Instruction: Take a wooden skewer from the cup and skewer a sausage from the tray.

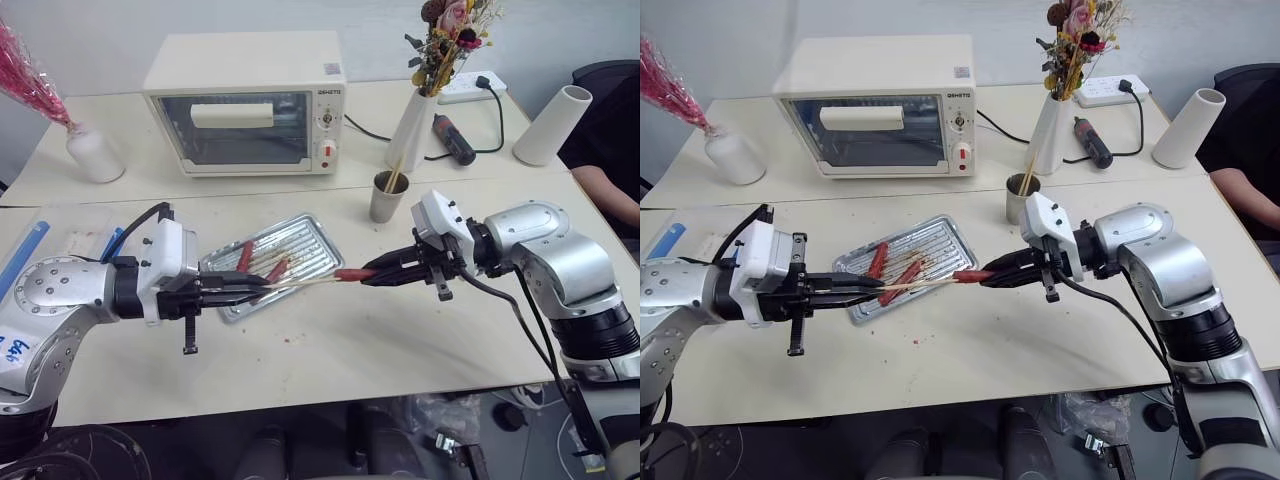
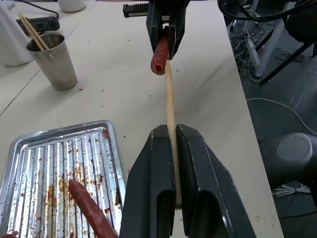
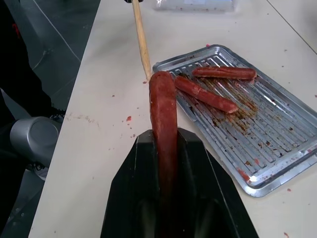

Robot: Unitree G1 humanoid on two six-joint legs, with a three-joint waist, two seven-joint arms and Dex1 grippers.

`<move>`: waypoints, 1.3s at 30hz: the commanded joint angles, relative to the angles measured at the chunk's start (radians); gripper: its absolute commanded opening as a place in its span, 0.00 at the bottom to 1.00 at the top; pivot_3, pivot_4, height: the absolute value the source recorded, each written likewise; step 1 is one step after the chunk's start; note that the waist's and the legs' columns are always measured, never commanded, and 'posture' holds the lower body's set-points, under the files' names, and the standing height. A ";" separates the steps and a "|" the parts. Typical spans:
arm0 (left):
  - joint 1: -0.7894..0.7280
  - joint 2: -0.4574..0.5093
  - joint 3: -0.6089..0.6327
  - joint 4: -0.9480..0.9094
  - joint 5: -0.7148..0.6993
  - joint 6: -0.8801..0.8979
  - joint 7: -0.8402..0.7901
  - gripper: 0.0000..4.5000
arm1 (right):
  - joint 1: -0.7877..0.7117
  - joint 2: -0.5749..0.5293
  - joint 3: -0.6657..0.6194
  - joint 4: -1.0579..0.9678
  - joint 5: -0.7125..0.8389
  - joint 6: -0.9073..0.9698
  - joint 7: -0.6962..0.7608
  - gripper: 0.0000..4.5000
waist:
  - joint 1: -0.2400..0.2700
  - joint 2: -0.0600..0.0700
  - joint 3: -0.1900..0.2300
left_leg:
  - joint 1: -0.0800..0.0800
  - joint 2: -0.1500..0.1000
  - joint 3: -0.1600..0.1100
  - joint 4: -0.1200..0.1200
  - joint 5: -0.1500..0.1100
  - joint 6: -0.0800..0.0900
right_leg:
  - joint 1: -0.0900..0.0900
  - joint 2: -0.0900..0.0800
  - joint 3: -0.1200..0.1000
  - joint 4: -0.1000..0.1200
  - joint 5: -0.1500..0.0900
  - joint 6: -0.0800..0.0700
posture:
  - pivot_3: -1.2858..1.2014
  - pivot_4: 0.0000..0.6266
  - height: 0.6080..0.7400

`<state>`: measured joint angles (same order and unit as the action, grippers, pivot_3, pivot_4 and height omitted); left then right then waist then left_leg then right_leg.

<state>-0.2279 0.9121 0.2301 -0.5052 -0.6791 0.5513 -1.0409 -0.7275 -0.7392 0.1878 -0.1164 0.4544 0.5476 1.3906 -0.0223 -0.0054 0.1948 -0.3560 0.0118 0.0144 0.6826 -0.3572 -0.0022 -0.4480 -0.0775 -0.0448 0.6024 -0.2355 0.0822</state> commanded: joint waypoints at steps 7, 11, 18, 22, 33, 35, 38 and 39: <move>-0.008 0.024 0.032 -0.003 0.002 -0.022 -0.002 0.00 | -0.002 -0.024 -0.042 -0.041 0.025 -0.003 0.004 0.10 | 0.000 0.000 0.000 | 0.000 0.000 0.000 0.000 0.000 0.000 | 0.000 0.000 0.000 0.001 0.000 0.000 | 0.52 0.24 1.00; -0.013 0.019 0.023 -0.009 0.001 -0.021 0.005 0.00 | -0.010 -0.016 -0.043 -0.049 0.034 0.008 -0.003 0.10 | 0.000 0.000 0.000 | 0.000 0.000 0.000 0.000 0.000 0.000 | 0.000 0.000 0.000 0.001 0.000 0.000 | 0.52 0.24 1.00; -0.024 0.010 0.006 -0.012 0.001 -0.020 0.012 0.00 | -0.031 0.001 -0.046 -0.066 0.065 0.038 -0.024 0.10 | 0.000 0.000 0.000 | 0.001 0.000 0.000 0.000 0.000 0.000 | 0.000 0.000 0.000 0.001 0.000 0.000 | 0.52 0.24 1.00; -0.033 0.007 -0.001 -0.007 0.004 -0.022 0.011 0.00 | -0.040 0.005 -0.047 -0.071 0.078 0.051 -0.037 0.10 | 0.001 0.000 0.000 | 0.001 0.000 0.000 0.000 0.000 0.000 | 0.000 0.000 0.000 0.001 0.000 0.000 | 0.52 0.24 1.00; -0.119 -0.038 -0.092 0.015 0.026 -0.027 0.011 0.00 | -0.056 0.034 -0.019 -0.111 0.095 0.031 -0.021 0.10 | 0.002 0.000 0.000 | 0.001 -0.001 0.000 0.000 0.001 0.000 | 0.000 0.000 0.001 0.002 0.000 0.000 | 0.52 0.24 1.00; -0.127 -0.042 -0.099 0.024 0.032 -0.032 0.009 0.00 | -0.057 0.040 -0.014 -0.116 0.095 0.027 -0.020 0.10 | 0.002 0.000 0.000 | 0.001 -0.001 0.000 0.001 0.001 0.000 | 0.000 0.000 0.001 0.002 0.000 0.000 | 0.52 0.24 1.00; -0.124 -0.046 -0.101 0.030 0.038 -0.040 0.007 0.00 | -0.054 0.044 -0.013 -0.122 0.092 0.024 -0.023 0.10 | 0.001 0.000 0.000 | 0.001 -0.001 0.000 0.001 0.001 0.000 | 0.000 0.000 0.001 0.003 0.000 0.000 | 0.52 0.24 1.00; -0.118 -0.046 -0.099 0.030 0.039 -0.043 0.008 0.00 | -0.051 0.043 -0.013 -0.124 0.091 0.025 -0.024 0.10 | 0.002 0.000 0.000 | 0.001 -0.001 0.000 0.001 0.001 0.000 | 0.000 0.000 0.001 0.003 0.000 0.000 | 0.52 0.24 1.00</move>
<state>-0.3425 0.8732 0.1404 -0.4575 -0.6531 0.5244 -1.0386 -0.7606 -0.7186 0.1865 -0.1641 0.5125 0.5944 1.3586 -0.0207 -0.0055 0.1948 -0.3551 0.0112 0.0147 0.6832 -0.3563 -0.0025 -0.4478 -0.0773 -0.0442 0.6049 -0.2355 0.0822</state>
